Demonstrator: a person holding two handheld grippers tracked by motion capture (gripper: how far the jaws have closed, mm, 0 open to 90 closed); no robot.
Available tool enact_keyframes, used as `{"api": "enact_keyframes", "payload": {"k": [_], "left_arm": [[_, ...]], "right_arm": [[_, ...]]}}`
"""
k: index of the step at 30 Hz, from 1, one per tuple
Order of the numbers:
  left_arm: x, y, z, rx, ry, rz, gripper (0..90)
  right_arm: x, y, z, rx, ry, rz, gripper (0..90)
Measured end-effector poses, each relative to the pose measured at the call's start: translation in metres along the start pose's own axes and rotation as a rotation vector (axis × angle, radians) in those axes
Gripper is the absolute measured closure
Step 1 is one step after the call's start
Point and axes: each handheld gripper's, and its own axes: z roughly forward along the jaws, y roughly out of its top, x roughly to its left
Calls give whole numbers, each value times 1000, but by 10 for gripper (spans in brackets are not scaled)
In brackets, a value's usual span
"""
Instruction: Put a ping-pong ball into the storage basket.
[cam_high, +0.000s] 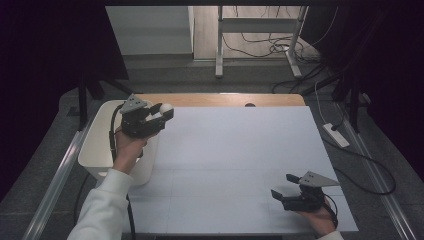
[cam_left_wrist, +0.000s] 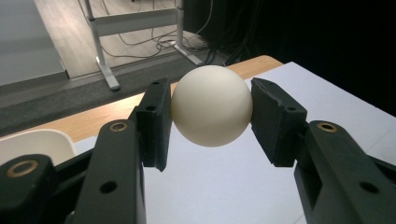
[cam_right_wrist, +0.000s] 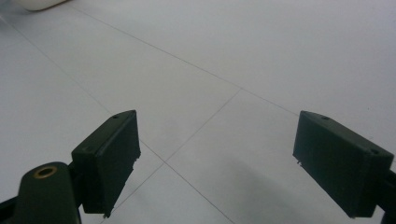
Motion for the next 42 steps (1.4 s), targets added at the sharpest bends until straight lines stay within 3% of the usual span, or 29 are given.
{"api": "enact_keyframes", "payload": {"k": [31,42], "left_arm": [[40,-7,-17,2,120,-75,506],[56,-12,-23,2,181,-113,505]], "right_arm": [[0,0,0,0,-1,-3,146],[0,0,0,1,-1,-4,146]]}}
